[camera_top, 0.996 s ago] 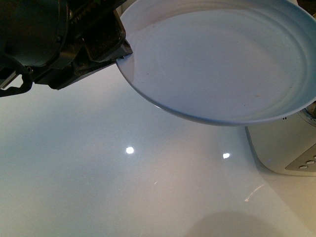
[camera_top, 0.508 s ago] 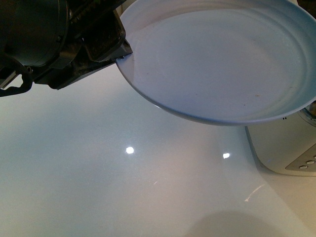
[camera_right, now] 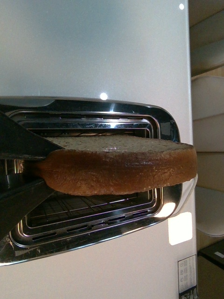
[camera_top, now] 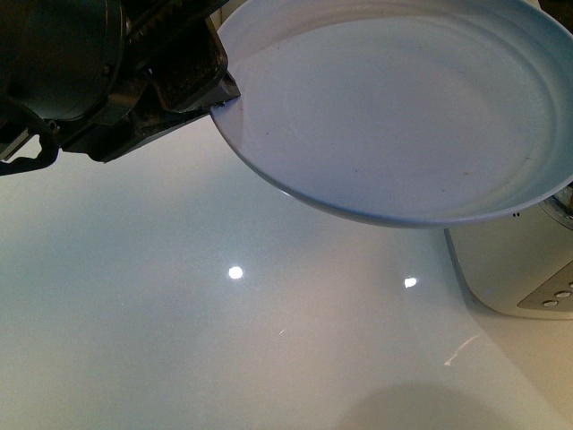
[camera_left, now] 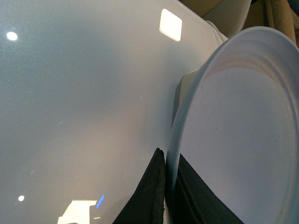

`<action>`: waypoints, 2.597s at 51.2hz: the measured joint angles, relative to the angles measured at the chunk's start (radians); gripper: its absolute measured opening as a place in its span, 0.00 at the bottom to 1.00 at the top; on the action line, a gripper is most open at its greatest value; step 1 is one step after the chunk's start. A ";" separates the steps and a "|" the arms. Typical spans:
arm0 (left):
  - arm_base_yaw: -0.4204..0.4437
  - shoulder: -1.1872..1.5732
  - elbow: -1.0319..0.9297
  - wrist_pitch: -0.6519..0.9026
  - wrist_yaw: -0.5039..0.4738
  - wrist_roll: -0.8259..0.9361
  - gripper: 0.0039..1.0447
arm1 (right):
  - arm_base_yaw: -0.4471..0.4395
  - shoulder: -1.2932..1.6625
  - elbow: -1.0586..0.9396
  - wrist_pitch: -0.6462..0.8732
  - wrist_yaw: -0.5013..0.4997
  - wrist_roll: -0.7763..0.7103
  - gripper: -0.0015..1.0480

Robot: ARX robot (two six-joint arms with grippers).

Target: Left arm holds plate, right arm toasts bread

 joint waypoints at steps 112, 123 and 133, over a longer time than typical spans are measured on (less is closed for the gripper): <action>0.000 0.000 0.001 0.001 0.000 -0.001 0.03 | -0.078 -1.017 -0.554 0.055 -0.173 -0.074 0.02; 0.000 0.000 0.001 0.001 0.000 0.000 0.03 | -0.078 -1.079 -0.554 -0.007 -0.173 -0.074 0.02; 0.000 0.000 0.001 0.001 0.000 -0.001 0.03 | -0.078 -1.147 -0.554 -0.076 -0.173 -0.074 0.02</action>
